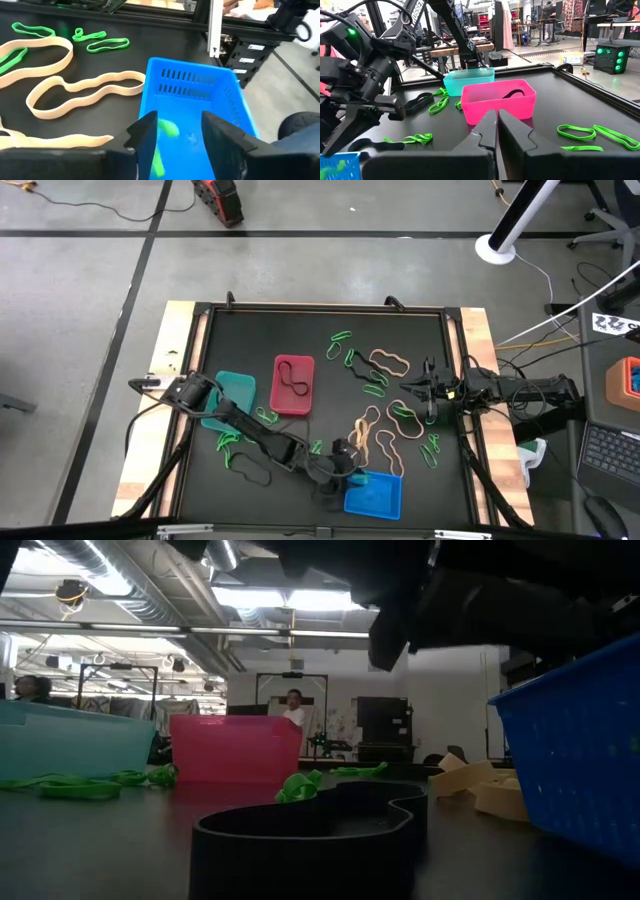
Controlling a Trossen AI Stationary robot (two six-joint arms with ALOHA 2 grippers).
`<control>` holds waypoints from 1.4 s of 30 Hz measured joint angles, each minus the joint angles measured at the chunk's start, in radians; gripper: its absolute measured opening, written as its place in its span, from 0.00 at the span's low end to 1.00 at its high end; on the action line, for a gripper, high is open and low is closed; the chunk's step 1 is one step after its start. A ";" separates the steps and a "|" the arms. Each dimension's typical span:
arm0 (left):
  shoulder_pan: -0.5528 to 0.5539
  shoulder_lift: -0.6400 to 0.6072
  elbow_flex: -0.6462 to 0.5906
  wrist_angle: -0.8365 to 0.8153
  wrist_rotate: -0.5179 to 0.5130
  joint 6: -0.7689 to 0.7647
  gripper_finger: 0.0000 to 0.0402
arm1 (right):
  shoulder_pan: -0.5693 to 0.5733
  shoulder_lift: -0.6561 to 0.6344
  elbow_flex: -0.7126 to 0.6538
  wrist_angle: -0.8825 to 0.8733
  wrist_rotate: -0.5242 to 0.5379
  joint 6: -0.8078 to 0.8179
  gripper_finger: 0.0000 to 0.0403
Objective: Sort rubber bands into baskets
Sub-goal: Put the green rubber band into the blue bin
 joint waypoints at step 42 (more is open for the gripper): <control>0.002 -0.191 -0.086 -0.681 0.003 0.100 0.38 | 0.000 0.000 0.000 0.000 0.000 0.000 0.05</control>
